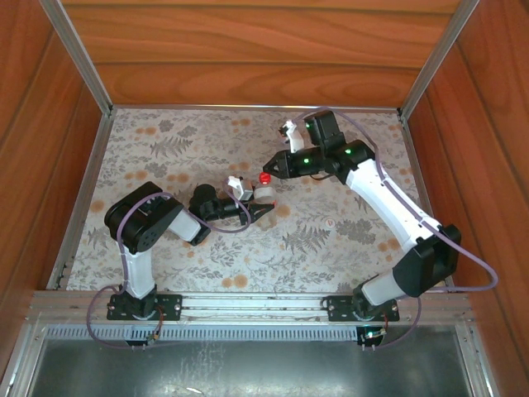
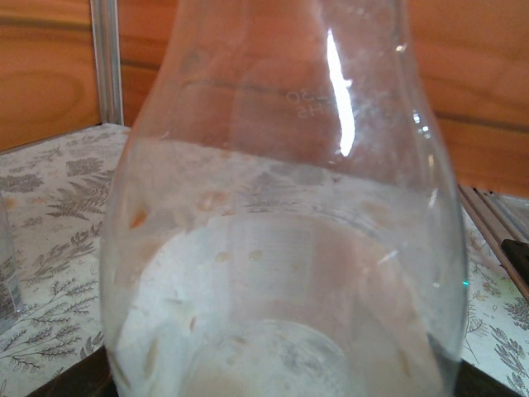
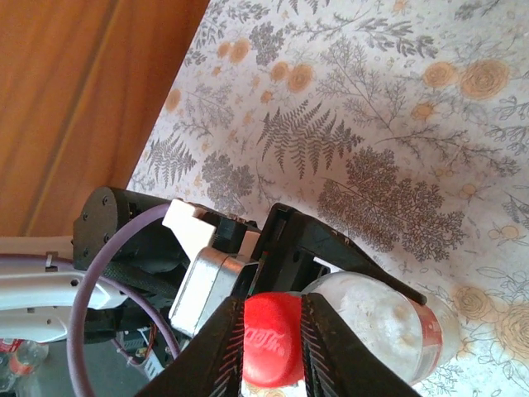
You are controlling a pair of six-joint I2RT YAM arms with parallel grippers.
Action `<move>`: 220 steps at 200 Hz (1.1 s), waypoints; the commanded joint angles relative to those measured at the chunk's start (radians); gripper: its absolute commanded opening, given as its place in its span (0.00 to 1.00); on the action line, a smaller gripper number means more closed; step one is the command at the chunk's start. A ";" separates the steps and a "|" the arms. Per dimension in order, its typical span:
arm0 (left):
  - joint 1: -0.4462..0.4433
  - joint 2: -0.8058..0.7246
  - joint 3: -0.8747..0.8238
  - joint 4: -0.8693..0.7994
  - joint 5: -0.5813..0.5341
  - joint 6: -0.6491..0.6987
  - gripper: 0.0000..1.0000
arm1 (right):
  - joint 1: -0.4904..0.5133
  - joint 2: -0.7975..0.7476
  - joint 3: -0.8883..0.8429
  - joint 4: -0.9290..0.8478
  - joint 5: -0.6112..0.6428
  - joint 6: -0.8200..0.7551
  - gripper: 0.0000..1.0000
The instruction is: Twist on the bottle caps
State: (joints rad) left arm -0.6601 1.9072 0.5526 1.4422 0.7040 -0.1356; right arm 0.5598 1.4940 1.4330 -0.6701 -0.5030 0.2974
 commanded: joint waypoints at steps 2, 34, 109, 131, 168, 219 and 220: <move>0.010 0.000 -0.009 -0.059 0.007 0.007 0.56 | -0.009 0.020 0.031 -0.007 -0.061 -0.024 0.23; 0.010 -0.004 -0.013 -0.062 0.001 0.011 0.56 | -0.009 0.013 0.016 -0.014 -0.074 -0.022 0.15; 0.018 0.000 -0.010 -0.063 -0.011 -0.012 0.55 | -0.008 -0.072 -0.099 0.000 -0.085 0.012 0.11; 0.022 0.000 -0.002 -0.063 -0.009 -0.016 0.55 | -0.008 -0.105 -0.141 0.015 -0.097 0.024 0.11; 0.022 0.000 0.003 -0.065 -0.003 -0.011 0.55 | -0.005 -0.136 -0.175 0.027 -0.128 0.036 0.11; 0.022 0.000 0.001 -0.068 0.001 -0.007 0.55 | -0.021 -0.153 -0.140 0.061 -0.026 0.042 0.25; 0.022 0.000 0.001 -0.068 0.001 -0.007 0.55 | -0.021 -0.150 -0.138 0.061 -0.026 0.042 0.25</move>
State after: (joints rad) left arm -0.6479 1.9068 0.5529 1.4399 0.7040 -0.1368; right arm 0.5488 1.3418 1.2633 -0.6300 -0.5579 0.3363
